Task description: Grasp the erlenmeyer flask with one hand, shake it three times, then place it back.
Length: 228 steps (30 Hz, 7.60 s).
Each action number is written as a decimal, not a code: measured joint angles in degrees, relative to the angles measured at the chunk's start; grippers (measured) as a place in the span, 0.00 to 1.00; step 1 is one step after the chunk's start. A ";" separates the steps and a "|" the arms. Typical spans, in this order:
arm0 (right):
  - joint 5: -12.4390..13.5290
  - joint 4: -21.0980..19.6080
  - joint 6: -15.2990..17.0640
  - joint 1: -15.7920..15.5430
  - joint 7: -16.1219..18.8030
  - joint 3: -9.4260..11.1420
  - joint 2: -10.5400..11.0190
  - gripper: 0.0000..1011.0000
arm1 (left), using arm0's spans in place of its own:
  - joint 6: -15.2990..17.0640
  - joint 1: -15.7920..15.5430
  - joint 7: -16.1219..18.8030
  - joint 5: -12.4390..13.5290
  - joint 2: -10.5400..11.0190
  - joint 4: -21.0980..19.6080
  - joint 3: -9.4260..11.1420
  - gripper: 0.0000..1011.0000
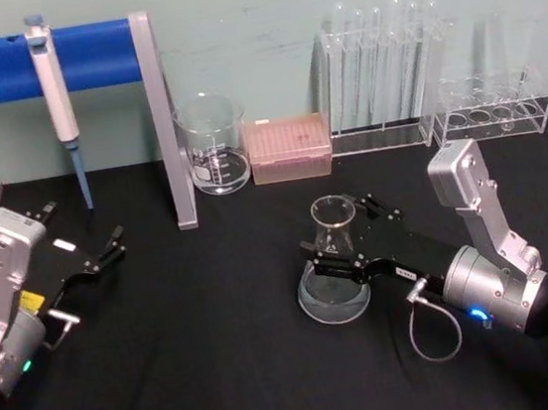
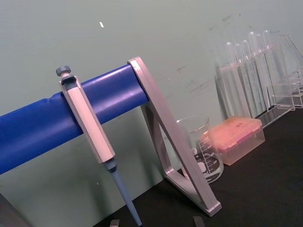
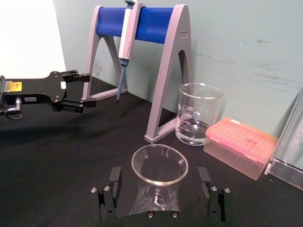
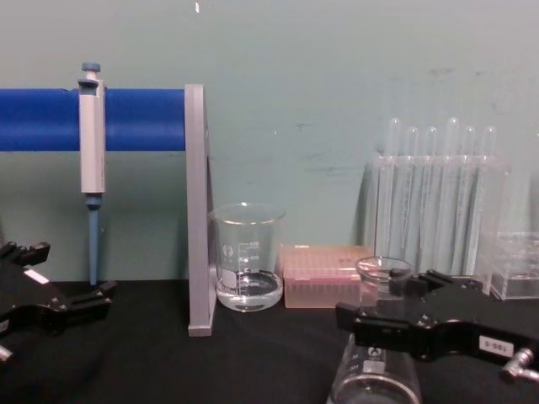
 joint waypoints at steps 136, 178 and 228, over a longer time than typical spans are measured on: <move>2.10 -13.92 7.44 -0.45 -2.43 1.05 0.51 0.45 | 0.00 0.00 0.00 0.00 0.00 0.00 0.00 0.99; -0.93 -13.67 7.62 -1.52 -12.50 2.54 -1.06 0.45 | 0.00 -0.01 0.00 0.00 0.00 0.00 0.00 0.99; -8.92 -13.75 9.79 -3.90 -13.39 7.22 -8.44 0.45 | 0.00 0.00 0.00 0.00 0.00 0.00 0.00 0.99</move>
